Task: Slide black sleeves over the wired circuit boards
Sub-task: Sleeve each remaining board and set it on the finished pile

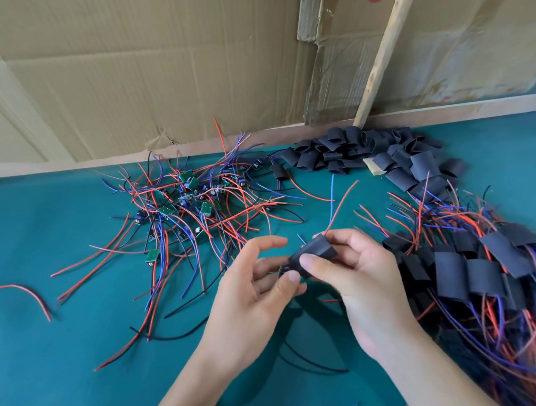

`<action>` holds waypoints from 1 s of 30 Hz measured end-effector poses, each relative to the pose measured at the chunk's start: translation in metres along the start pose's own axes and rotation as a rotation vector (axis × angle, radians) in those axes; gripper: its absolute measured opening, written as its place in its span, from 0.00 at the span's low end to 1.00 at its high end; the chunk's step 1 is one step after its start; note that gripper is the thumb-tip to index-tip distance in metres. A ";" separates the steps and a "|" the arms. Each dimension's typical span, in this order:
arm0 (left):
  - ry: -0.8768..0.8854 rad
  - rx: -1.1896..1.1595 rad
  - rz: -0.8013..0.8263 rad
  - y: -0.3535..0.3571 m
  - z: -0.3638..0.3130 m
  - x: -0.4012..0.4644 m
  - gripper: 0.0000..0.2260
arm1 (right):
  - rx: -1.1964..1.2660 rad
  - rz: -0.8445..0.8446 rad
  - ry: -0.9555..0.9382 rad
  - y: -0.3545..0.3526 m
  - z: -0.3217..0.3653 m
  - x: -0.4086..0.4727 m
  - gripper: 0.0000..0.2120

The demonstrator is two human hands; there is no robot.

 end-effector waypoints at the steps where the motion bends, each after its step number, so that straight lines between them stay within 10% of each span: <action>1: 0.002 0.006 0.023 0.002 0.001 0.000 0.15 | -0.038 -0.004 -0.004 0.000 0.000 0.000 0.16; 12: 0.100 0.217 0.056 0.002 0.001 0.001 0.36 | -0.033 0.099 -0.019 0.010 -0.002 -0.002 0.19; 20: 0.314 0.613 -0.114 0.012 -0.014 -0.008 0.27 | -0.083 0.019 0.010 0.001 -0.009 -0.001 0.08; 30: 0.323 0.553 -0.318 -0.004 -0.022 -0.012 0.22 | -0.002 -0.008 0.104 0.003 -0.012 -0.002 0.18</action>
Point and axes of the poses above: each hand's wrist, its own x-axis towards the middle knuckle, its own y-axis out of the palm, z = x × y, the point moved 7 cm from there along x, towards the middle knuckle, and after that the axes turned 13 degrees about -y, right-handed, at the moved point
